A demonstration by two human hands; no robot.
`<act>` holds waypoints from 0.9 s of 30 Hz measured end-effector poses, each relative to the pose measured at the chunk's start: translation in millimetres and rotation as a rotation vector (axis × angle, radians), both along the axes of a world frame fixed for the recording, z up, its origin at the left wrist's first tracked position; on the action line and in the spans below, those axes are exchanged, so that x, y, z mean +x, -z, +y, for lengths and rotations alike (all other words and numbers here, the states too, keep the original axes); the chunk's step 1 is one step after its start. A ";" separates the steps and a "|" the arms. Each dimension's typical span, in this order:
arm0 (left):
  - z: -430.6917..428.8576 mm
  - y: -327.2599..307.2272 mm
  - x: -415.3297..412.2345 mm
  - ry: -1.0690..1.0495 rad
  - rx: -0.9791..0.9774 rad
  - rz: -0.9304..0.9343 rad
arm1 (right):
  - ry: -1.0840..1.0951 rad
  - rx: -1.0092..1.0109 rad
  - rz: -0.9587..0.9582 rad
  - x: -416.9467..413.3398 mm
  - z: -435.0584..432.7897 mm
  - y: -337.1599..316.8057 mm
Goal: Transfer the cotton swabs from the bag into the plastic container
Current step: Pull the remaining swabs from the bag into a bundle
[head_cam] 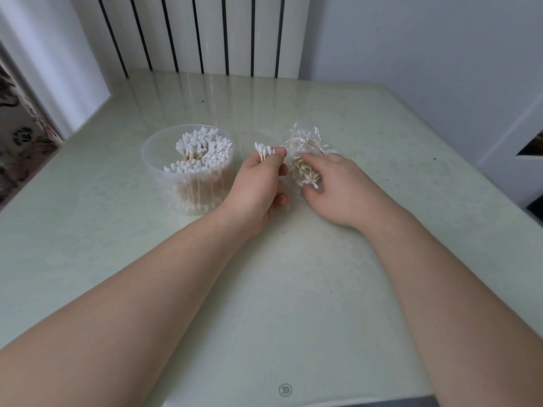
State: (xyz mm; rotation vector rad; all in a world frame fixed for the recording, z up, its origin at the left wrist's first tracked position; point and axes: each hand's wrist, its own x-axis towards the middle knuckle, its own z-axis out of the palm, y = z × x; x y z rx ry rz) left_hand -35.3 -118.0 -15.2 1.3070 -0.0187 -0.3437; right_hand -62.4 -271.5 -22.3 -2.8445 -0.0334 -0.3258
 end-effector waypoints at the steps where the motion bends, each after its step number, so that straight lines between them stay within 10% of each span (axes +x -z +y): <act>1: 0.2 -0.7 -0.5 0.013 0.000 0.003 | 0.023 -0.003 0.015 1.3 1.9 -0.3; 15: 0.7 -2.9 -1.1 0.067 -0.056 0.044 | -0.086 -0.047 -0.115 2.0 -4.5 -5.1; 27: -3.4 0.2 2.5 0.019 -0.094 0.070 | 0.110 0.830 -0.332 -4.2 -1.6 -17.9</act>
